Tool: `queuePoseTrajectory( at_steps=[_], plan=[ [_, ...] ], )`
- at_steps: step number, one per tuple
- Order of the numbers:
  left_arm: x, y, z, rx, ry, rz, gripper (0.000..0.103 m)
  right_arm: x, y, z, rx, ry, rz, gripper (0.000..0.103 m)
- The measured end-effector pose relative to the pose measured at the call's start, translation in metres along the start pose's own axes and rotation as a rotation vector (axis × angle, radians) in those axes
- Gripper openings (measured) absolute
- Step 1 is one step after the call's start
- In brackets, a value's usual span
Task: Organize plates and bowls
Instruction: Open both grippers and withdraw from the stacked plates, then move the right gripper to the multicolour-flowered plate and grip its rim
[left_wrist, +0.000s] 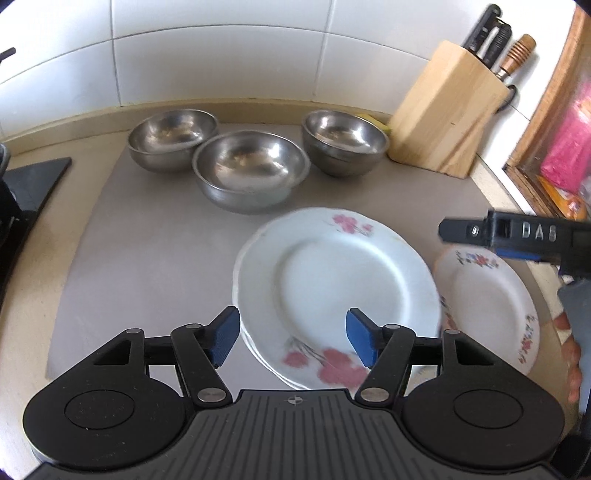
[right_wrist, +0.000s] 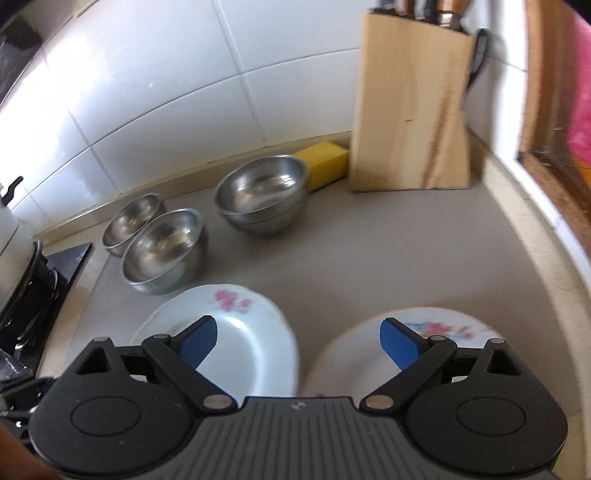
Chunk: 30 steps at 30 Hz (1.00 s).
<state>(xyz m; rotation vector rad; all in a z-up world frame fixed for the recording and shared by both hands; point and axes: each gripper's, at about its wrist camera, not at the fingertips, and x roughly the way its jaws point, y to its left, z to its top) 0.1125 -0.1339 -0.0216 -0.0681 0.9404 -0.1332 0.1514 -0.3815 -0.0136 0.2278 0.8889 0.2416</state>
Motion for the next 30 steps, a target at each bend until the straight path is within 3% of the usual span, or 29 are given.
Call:
queuePoseTrajectory(
  at_steps=[10,16,20,30],
  plan=[
    [-0.005,-0.045,-0.032,0.053,0.049,-0.093,0.067,-0.023,-0.054,-0.01,0.043,-0.014,-0.061,0.074],
    [-0.013,-0.057,-0.047,0.131,0.055,-0.114,0.071,-0.039,-0.059,-0.025,0.06,-0.027,-0.086,0.076],
    [-0.017,-0.063,-0.058,0.134,0.106,-0.167,0.071,-0.046,-0.06,-0.036,0.069,0.01,-0.126,0.076],
    [-0.02,-0.085,-0.079,0.134,0.137,-0.246,0.072,-0.069,-0.071,-0.055,0.1,0.046,-0.188,0.077]
  ],
)
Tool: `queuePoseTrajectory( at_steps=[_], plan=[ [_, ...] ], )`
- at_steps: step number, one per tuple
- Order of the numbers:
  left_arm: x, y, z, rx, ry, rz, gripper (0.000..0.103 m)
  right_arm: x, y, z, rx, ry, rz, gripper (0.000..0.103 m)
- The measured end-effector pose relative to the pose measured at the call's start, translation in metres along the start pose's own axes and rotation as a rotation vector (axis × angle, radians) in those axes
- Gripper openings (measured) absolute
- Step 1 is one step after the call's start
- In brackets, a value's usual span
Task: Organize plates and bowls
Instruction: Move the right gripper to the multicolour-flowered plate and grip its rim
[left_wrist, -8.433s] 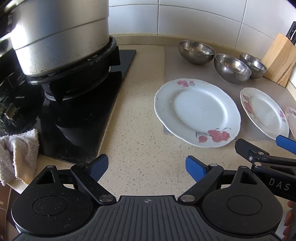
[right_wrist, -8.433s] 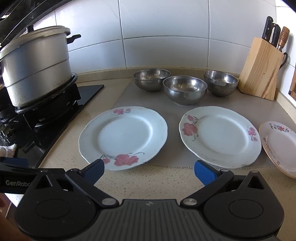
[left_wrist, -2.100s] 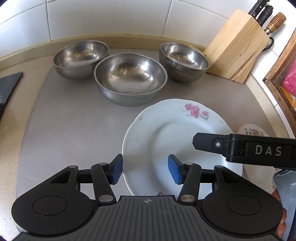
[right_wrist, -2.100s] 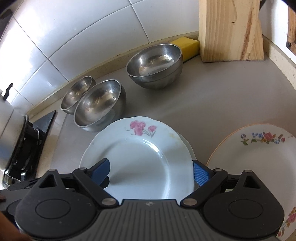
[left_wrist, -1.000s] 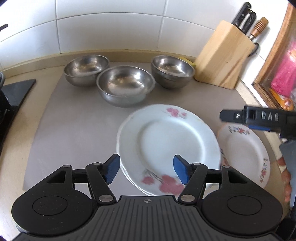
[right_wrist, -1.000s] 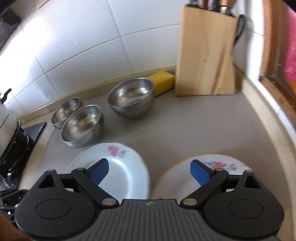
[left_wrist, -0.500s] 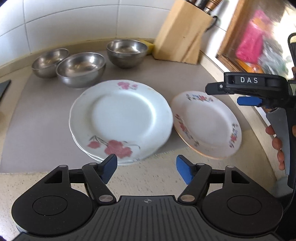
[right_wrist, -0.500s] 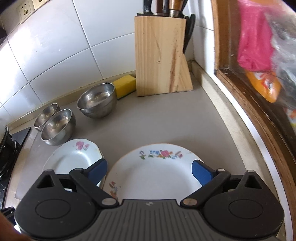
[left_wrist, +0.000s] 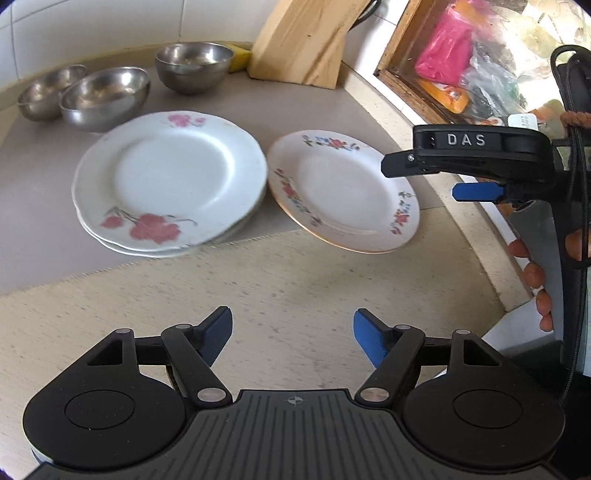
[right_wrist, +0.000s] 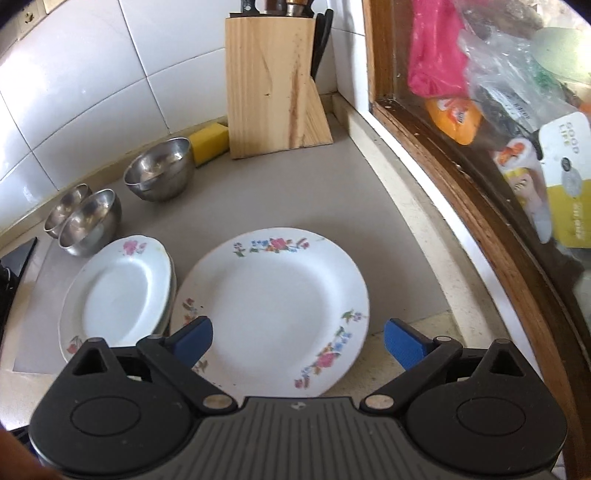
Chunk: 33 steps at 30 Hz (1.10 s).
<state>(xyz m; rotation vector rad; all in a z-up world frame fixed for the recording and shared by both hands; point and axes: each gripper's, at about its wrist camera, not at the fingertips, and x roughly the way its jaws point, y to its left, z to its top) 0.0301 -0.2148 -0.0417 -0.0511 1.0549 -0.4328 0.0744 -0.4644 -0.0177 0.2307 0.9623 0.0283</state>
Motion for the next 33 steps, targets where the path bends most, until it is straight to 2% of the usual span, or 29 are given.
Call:
queuePoseTrajectory(
  at_steps=[5,9,12,16,20,27,33],
  plan=[
    [-0.004,-0.011,-0.002,-0.037,-0.002,-0.017,0.075,0.001,-0.006,0.01,-0.017,0.026,-0.001,0.077],
    [-0.001,-0.023,0.003,-0.079,-0.029,0.002,0.075,0.008,-0.01,0.023,-0.046,0.036,0.02,0.078],
    [0.004,-0.035,0.007,-0.099,-0.041,0.038,0.074,0.014,-0.012,0.032,-0.09,0.047,0.031,0.078],
    [0.01,-0.044,0.013,-0.131,-0.057,0.08,0.076,0.018,-0.014,0.042,-0.116,0.034,0.068,0.078],
    [0.018,-0.051,0.017,-0.164,-0.068,0.122,0.077,0.029,-0.014,0.045,-0.15,0.051,0.054,0.078],
    [0.028,-0.053,0.023,-0.241,-0.076,0.157,0.078,0.054,-0.02,0.054,-0.117,0.111,0.125,0.078],
    [0.037,-0.053,0.027,-0.3,-0.071,0.165,0.077,0.072,-0.015,0.065,-0.115,0.143,0.139,0.078]
  ],
)
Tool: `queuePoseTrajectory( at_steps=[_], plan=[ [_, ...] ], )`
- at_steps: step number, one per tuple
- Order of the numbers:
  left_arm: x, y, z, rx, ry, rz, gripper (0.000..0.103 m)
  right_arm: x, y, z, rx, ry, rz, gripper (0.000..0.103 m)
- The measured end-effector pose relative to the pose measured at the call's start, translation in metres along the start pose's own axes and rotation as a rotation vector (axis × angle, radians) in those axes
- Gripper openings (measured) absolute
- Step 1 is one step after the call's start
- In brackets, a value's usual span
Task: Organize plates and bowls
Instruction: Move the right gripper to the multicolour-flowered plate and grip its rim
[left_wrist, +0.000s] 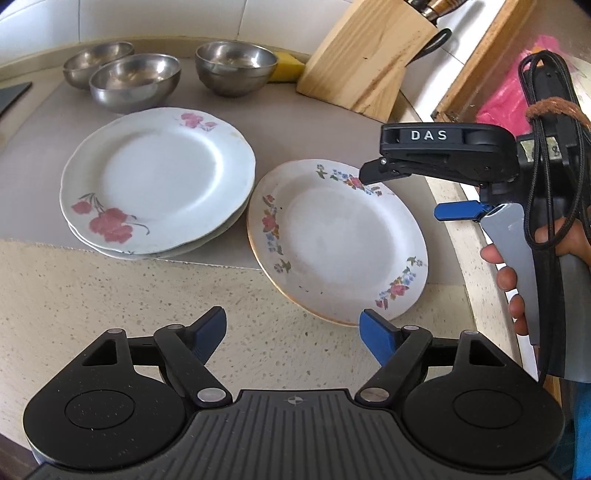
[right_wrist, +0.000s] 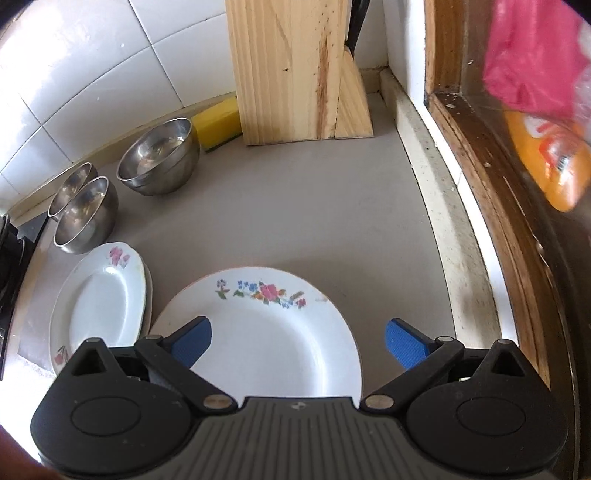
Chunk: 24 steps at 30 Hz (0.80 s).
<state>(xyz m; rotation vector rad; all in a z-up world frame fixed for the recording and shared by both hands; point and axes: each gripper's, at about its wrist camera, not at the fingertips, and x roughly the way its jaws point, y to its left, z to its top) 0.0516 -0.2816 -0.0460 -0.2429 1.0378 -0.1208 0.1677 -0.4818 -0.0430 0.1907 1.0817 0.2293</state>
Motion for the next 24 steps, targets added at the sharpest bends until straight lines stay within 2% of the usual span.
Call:
queuePoseTrajectory(
  at_steps=[10,14,18,21,24],
  plan=[
    [0.019,-0.008,0.004,-0.07,0.011,0.019,0.07,0.017,-0.001,0.005,-0.023,0.044,0.025,0.078],
    [0.025,-0.008,0.007,-0.086,0.008,0.053,0.07,0.024,-0.009,0.006,0.011,0.071,0.078,0.076],
    [0.032,-0.009,0.013,-0.079,-0.012,0.07,0.07,0.03,-0.009,0.003,0.0,0.076,0.095,0.073],
    [0.037,-0.012,0.017,-0.067,-0.014,0.07,0.08,0.03,-0.006,0.002,-0.015,0.073,0.102,0.073],
    [0.042,-0.016,0.02,-0.04,-0.027,0.075,0.076,0.029,-0.005,0.001,-0.02,0.068,0.11,0.076]
  ],
)
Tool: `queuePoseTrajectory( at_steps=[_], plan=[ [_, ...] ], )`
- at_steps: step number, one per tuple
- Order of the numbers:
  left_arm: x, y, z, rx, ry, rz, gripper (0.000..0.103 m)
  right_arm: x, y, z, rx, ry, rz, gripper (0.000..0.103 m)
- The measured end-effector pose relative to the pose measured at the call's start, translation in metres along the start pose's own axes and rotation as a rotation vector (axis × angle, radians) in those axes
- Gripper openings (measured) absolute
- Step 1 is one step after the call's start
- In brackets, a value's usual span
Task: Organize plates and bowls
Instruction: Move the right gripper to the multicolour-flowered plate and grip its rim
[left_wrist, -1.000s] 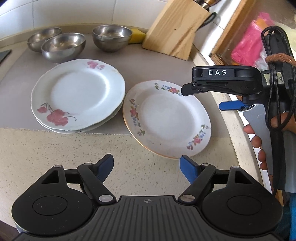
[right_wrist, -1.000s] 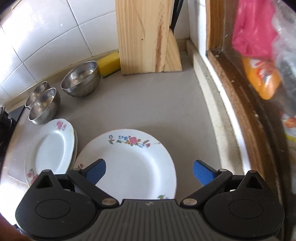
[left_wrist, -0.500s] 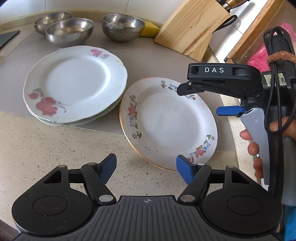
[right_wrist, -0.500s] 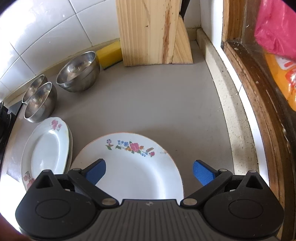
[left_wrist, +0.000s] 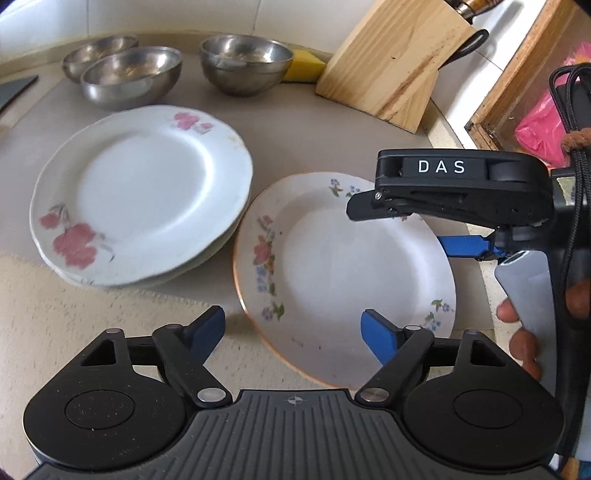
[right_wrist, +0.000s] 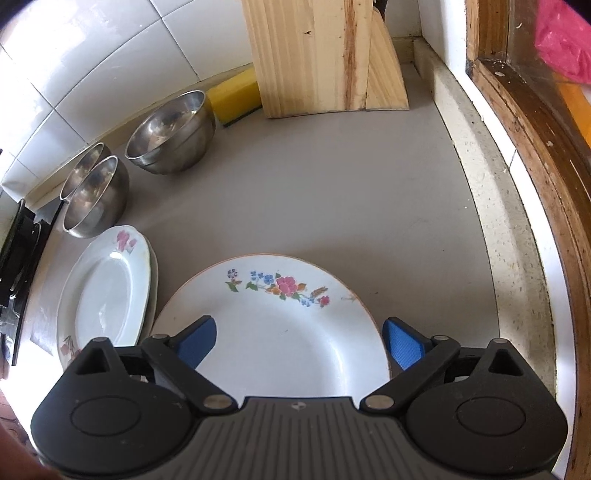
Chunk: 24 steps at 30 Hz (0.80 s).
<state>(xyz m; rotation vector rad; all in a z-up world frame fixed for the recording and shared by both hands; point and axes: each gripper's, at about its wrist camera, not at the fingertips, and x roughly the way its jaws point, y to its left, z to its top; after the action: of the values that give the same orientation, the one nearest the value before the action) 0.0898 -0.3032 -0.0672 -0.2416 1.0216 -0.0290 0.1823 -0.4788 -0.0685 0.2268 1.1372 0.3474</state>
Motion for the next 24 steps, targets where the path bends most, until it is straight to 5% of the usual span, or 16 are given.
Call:
queuePoseTrajectory(
  at_steps=[6,8,17,24],
  plan=[
    [0.008,-0.01,0.003,0.096,-0.06,0.067,0.052,-0.003,-0.004,-0.002,0.019,-0.018,0.027,0.079],
    [0.009,-0.007,0.006,0.099,-0.055,0.062,0.047,-0.005,-0.002,-0.005,-0.001,-0.025,0.006,0.073],
    [0.003,-0.001,0.003,0.109,-0.033,0.016,0.047,-0.021,-0.011,-0.02,0.066,-0.054,-0.073,0.038],
    [-0.001,0.003,-0.005,0.17,-0.027,-0.02,0.049,-0.04,-0.019,-0.051,0.154,-0.056,-0.064,0.036]
  ],
)
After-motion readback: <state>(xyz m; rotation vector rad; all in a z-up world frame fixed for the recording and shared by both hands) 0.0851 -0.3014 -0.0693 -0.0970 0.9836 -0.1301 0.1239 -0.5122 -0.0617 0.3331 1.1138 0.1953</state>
